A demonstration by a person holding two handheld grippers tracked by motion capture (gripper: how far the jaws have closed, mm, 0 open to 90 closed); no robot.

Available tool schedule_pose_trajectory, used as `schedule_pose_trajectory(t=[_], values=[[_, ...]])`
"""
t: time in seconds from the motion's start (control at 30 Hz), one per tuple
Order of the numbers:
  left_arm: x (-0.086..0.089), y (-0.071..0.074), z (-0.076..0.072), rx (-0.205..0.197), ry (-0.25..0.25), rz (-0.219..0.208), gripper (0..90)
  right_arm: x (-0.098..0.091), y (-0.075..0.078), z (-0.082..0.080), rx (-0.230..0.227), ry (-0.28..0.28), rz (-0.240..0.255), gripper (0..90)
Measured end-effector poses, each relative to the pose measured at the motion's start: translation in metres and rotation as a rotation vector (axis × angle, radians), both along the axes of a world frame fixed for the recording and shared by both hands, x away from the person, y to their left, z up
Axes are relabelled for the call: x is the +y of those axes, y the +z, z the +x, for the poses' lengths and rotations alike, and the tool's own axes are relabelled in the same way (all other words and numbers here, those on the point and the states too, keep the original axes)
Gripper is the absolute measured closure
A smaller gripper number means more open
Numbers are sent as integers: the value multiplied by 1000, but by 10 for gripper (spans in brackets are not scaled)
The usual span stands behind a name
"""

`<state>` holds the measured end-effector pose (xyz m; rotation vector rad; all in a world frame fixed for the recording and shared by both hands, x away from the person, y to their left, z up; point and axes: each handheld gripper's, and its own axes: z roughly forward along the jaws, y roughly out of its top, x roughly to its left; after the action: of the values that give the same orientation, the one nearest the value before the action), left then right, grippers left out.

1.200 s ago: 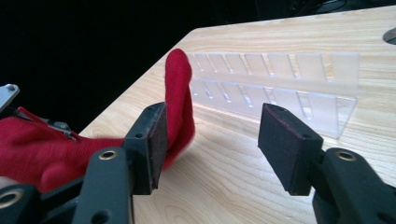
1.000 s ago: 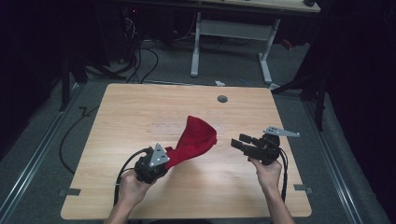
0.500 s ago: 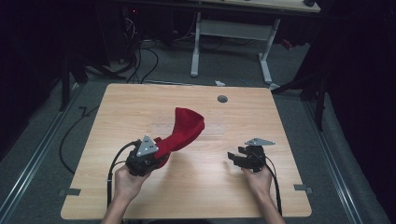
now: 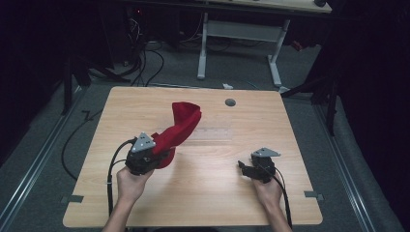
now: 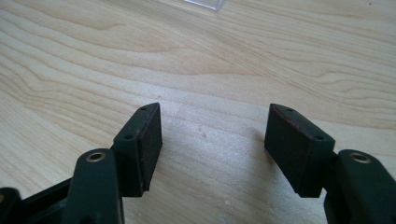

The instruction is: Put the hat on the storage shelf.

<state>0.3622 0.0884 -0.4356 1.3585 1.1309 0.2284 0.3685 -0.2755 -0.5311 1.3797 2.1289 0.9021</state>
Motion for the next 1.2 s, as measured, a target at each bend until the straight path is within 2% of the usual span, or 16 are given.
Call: schedule_pose_trajectory(t=[0.13,0.23,0.37,0.6,0.93,1.0,1.2], values=[[6,8,3,-12,24,-19,846,1,0,0,3,0,-2,347],[12,13,7,-17,41,-57,846,1,0,-1,4,-3,-2,342],[17,19,13,-29,70,-88,846,1,0,-1,4,-4,-3,335],[26,28,27,-34,86,-136,846,1,0,-1,4,-4,-3,334],[27,30,51,-42,115,-122,846,1,0,-1,3,-5,-3,333],[29,30,57,-37,115,-137,845,1,0,-1,4,-5,-3,333],[28,31,72,-20,130,-146,845,1,0,-1,5,-3,-2,325]])
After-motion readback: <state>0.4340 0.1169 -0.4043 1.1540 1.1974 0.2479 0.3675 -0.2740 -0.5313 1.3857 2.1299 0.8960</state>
